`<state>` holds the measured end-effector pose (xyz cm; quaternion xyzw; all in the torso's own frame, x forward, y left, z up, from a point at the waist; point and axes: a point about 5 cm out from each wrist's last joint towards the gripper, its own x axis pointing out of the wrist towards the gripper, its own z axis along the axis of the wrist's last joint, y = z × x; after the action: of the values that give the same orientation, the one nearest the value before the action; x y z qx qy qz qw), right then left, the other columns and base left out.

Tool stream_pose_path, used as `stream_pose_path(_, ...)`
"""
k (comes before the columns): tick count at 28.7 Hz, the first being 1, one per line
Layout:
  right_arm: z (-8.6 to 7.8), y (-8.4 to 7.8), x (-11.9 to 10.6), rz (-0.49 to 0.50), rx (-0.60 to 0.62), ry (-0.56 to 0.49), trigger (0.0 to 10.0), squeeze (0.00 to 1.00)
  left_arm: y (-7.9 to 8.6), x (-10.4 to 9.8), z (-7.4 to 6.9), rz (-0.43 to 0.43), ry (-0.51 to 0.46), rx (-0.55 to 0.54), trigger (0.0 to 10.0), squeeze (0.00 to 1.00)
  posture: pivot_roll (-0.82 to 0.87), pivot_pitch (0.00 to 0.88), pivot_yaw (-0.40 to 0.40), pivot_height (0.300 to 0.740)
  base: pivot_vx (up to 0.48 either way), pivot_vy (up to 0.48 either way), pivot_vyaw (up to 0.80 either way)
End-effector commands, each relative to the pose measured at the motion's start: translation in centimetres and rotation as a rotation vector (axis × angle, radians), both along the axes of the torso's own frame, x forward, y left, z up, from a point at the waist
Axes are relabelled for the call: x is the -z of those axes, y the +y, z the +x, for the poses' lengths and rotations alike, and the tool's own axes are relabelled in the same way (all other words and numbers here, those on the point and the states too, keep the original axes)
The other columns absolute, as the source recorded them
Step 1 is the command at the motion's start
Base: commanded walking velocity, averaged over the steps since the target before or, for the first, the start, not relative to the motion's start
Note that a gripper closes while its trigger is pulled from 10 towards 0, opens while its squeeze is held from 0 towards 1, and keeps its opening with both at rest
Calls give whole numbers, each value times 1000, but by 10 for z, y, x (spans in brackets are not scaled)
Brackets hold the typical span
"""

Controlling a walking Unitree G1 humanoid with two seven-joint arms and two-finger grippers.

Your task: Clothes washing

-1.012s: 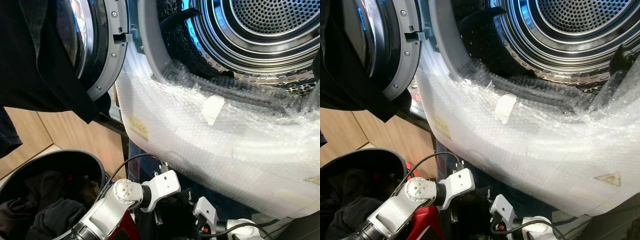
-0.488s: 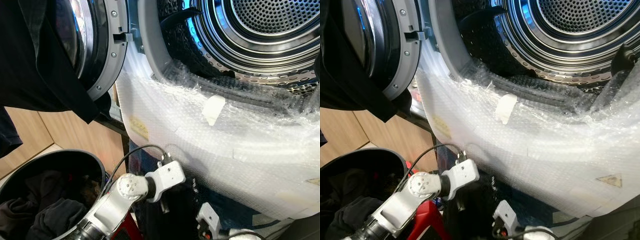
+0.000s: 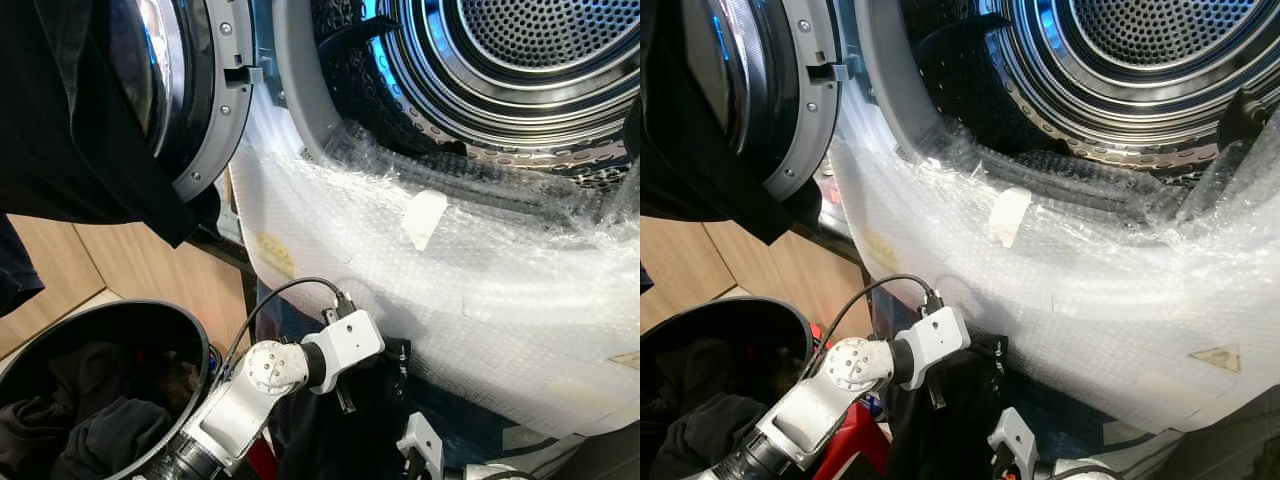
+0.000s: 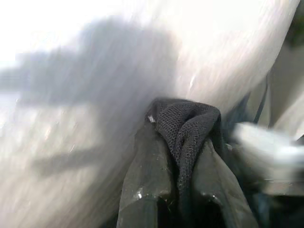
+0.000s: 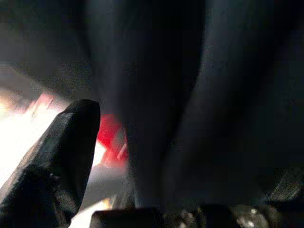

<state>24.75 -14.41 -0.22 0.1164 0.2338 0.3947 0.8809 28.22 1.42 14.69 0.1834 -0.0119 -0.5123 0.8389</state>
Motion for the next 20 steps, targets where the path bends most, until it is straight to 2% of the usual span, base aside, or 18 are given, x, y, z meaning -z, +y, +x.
stream_pose_path(1,5,-7,-3,10,100,-2,10000,0,-1,-16,0,-54,-38,-4,0,0,125,0,-44,740,0,0,0)
stream_pose_path(4,6,-8,-6,4,142,-4,10000,0,0,-20,3,-84,-35,-26,0,0,121,0,-43,740,0,0,0)
stream_pose_path(6,5,-7,-8,43,146,-2,10000,0,-1,-23,4,-93,-45,-26,0,0,123,0,-44,740,0,0,0)
stream_pose_path(7,2,-5,-12,90,124,1,10000,0,-2,-24,3,-98,-49,-28,0,0,124,0,-44,740,0,0,0)
stream_pose_path(11,-6,-3,-16,151,63,10,10000,0,-2,-25,3,-102,-53,-34,0,0,122,0,-45,740,0,0,0)
stream_pose_path(17,-15,1,-20,186,0,35,10000,0,-2,-26,4,-109,-60,-45,0,0,124,0,-45,740,0,0,0)
stream_pose_path(18,-22,5,-22,199,-64,29,10000,0,-3,-27,4,-108,-65,-51,0,0,126,0,-47,740,0,0,0)
stream_pose_path(20,-27,6,-23,203,-87,41,10000,0,-3,-28,5,-104,-73,-54,0,0,129,0,-49,740,0,0,0)
